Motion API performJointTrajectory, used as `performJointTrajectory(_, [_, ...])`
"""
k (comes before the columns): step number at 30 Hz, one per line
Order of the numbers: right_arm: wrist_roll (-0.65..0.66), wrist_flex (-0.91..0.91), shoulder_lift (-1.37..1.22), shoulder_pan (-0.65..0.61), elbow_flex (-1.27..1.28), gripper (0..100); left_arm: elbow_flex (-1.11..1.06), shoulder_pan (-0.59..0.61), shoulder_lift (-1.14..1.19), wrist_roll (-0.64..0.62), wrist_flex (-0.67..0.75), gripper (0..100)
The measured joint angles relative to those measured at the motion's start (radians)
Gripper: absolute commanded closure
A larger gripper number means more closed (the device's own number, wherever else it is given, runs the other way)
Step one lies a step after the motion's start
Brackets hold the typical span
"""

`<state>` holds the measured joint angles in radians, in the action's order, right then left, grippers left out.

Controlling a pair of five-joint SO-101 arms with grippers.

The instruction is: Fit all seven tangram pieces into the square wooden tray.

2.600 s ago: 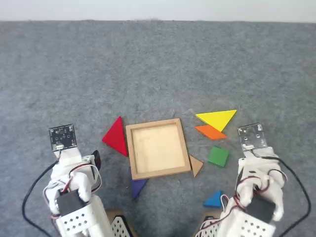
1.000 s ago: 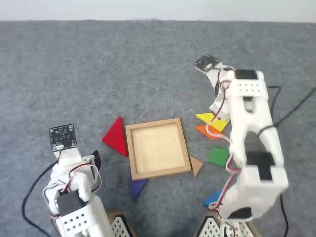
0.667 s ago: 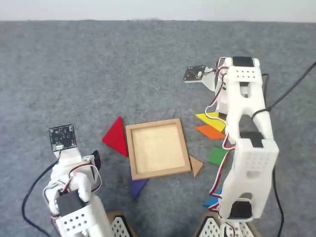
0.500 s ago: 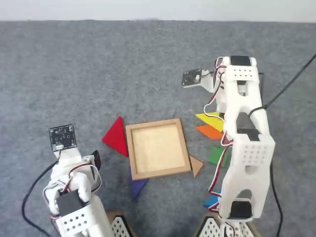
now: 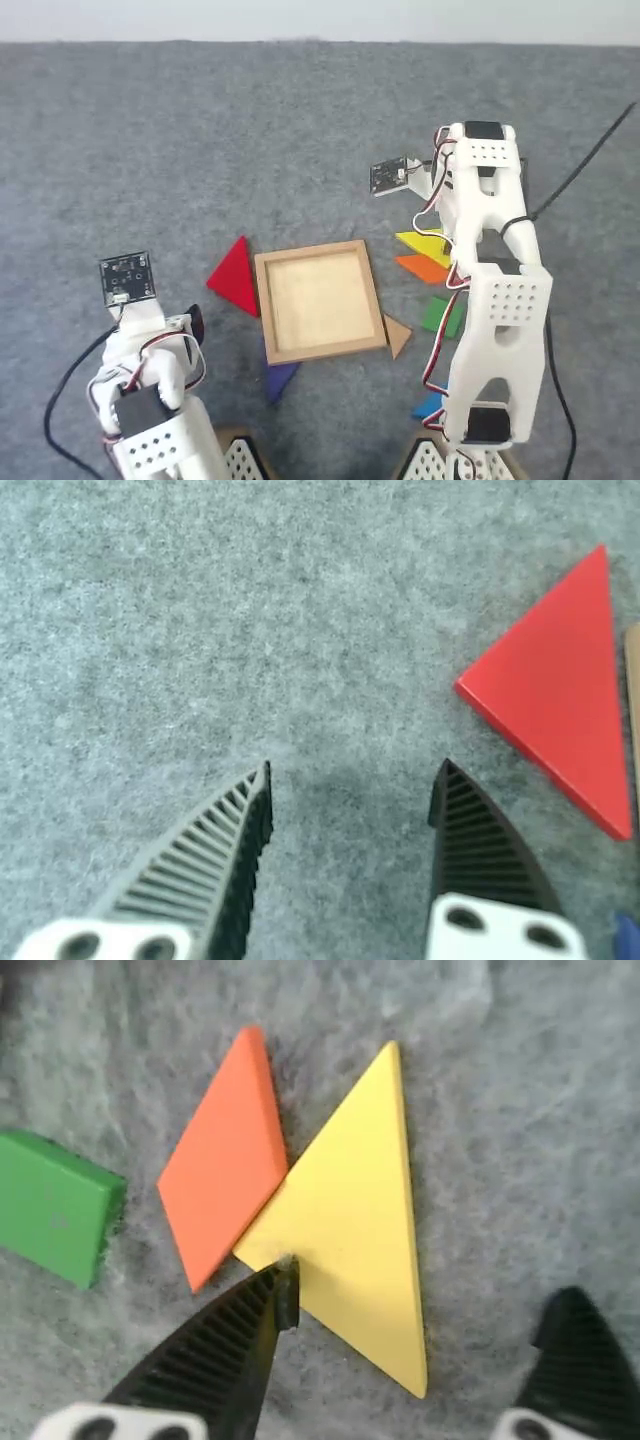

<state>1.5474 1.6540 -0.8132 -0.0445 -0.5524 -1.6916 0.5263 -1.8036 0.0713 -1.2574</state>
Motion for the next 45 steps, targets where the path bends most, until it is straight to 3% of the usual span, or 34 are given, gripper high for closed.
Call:
performJointTrajectory(9, [0.002,-0.103,0.183,0.046,0.275,66.0,0.0,0.0,0.0,0.0,0.0,76])
performJointTrajectory(17, [-0.078,-0.497,0.417,0.002,0.73,66.0,0.0,0.0,0.0,0.0,0.0,76])
performJointTrajectory(30, [-0.176,-0.502,0.425,-0.081,0.736,66.3,0.0,0.0,0.0,0.0,0.0,76])
performJointTrajectory(45, [-0.514,-0.517,0.425,-0.092,0.736,66.3,0.0,0.0,0.0,0.0,0.0,76])
